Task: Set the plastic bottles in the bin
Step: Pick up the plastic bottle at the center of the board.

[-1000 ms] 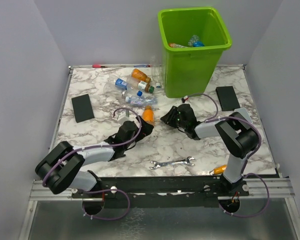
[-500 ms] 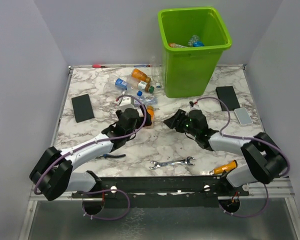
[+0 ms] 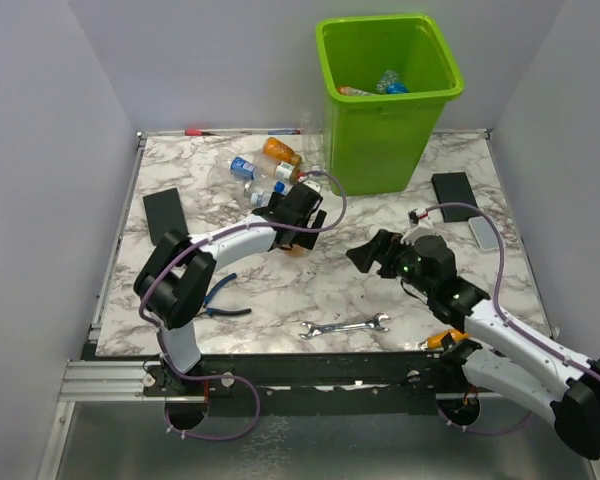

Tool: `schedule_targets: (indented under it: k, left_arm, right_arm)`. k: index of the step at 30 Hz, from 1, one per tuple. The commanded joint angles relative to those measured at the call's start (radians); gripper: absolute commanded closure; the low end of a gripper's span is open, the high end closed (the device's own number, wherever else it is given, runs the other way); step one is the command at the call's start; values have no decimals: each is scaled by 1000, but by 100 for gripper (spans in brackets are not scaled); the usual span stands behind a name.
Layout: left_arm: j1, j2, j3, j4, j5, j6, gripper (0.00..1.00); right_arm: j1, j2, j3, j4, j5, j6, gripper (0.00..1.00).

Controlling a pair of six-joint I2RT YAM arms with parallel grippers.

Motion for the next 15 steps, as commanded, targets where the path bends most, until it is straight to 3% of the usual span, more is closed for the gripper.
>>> schedule_targets:
  k: [1,8,15]
  left_arm:
    - [10,72,96,-141,24,57,1]
    - [10,139,119,-164,57,50,2]
    - [9,168,85,-164,108,45,13]
  right_arm:
    - [2,-106,45,-237,37,-55,3]
    - [2,-197,43,-292,48,-50,4]
    - [2,-219,50,-308,42,-41,4]
